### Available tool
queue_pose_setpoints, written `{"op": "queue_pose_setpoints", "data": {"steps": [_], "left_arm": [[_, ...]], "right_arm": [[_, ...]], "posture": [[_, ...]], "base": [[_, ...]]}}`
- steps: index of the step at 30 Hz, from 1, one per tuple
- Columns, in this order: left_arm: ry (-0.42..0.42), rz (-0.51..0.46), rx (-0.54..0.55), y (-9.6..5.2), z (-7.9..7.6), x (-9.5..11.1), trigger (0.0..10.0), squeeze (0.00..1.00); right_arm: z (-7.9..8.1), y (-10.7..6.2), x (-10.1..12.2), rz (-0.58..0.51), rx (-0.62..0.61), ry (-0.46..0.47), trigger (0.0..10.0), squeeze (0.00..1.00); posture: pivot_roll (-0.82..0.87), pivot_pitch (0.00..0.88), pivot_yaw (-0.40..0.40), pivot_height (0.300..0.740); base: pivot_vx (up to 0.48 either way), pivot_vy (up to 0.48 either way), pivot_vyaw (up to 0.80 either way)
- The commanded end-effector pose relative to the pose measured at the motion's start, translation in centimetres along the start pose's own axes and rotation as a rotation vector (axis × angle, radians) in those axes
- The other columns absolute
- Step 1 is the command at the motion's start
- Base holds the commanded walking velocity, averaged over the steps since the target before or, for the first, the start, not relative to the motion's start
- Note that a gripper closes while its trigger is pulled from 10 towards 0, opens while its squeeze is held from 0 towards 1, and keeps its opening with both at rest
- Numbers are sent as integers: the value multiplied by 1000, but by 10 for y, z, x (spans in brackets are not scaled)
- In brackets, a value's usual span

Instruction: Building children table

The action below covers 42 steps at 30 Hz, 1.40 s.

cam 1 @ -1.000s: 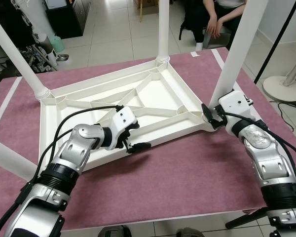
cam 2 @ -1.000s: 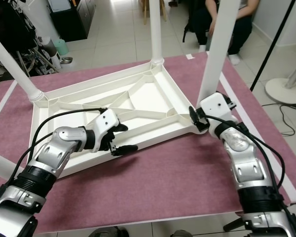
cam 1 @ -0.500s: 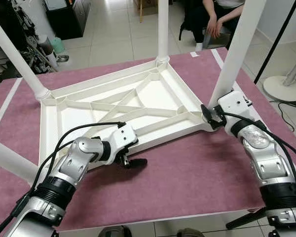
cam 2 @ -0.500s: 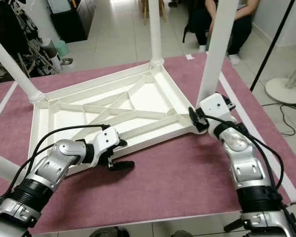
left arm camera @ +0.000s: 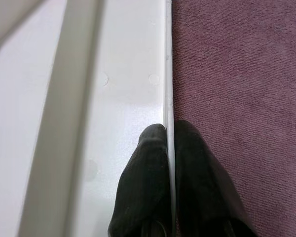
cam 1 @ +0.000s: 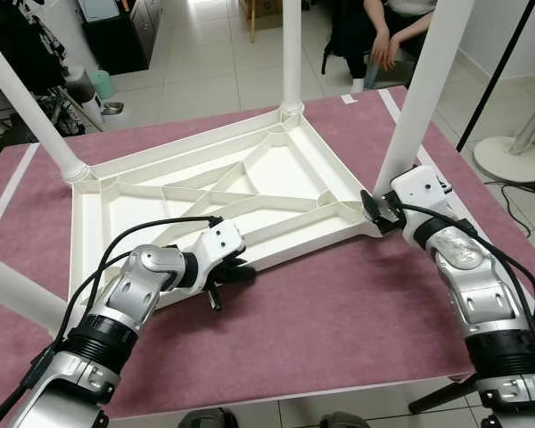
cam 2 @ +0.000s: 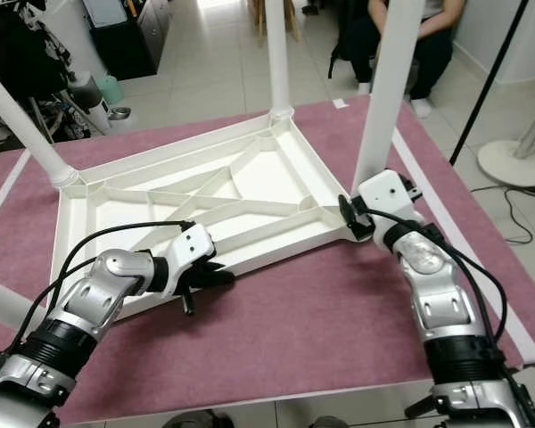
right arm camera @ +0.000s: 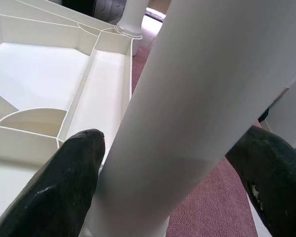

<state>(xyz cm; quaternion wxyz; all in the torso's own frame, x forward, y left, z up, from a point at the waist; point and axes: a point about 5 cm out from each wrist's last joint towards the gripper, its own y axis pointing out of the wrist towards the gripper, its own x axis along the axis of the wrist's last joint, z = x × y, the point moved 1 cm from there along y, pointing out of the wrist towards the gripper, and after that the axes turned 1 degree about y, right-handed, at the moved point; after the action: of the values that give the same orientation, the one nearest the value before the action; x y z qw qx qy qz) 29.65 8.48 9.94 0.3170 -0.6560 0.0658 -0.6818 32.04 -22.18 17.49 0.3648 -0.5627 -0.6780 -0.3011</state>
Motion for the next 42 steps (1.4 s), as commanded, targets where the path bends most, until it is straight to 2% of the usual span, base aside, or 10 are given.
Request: {"op": "queue_pose_setpoints", "data": {"steps": [1, 14, 22, 24, 25, 26, 27, 32, 35, 42], "left_arm": [[-52, 74, 159, -12, 12, -19, 0, 0], [-132, 92, 221, -50, -2, -29, 0, 0], [-144, 45, 389, -86, 22, -23, 0, 0], [-144, 48, 400, -88, 24, -23, 0, 0], [-144, 55, 410, -91, 27, -24, 471, 0], [-135, 66, 412, -92, 28, -26, 6078, 0], [-123, 82, 405, -92, 28, -28, 10000, 0], [-88, 141, 421, -86, 29, -35, 10000, 0], [29, 290, 552, -82, 40, -48, 10000, 0], [-44, 116, 514, -64, 35, -19, 10000, 0]], "right_arm": [[-1, -1, -13, 63, -19, -10, 10000, 0], [17, 17, -5, 11, 66, 8, 10000, 0], [74, 35, 49, -231, 437, 151, 10000, 0], [77, 35, 52, -242, 456, 162, 10000, 0], [82, 34, 56, -257, 491, 173, 10000, 0], [87, 33, 60, -270, 517, 176, 10000, 0], [93, 32, 62, -278, 545, 179, 10000, 0], [104, 28, 65, -295, 604, 200, 10000, 0], [117, 21, 65, -306, 675, 245, 10000, 0], [121, 16, 62, -304, 666, 239, 10000, 0]], "posture": [[-43, 0, 159, 740], [-5, 0, 133, 740], [39, 0, 70, 740], [39, 0, 70, 740], [43, 0, 64, 740], [43, 0, 64, 740], [47, 0, 60, 740], [47, 0, 55, 740], [40, 0, 52, 740], [31, 0, 53, 740]], "base": [[0, 0, 0], [0, 0, 0], [0, 0, 0], [0, 0, 0], [0, 0, 0], [0, 0, 0], [0, 0, 0], [0, 0, 0], [0, 0, 0], [0, 0, 0]]}}
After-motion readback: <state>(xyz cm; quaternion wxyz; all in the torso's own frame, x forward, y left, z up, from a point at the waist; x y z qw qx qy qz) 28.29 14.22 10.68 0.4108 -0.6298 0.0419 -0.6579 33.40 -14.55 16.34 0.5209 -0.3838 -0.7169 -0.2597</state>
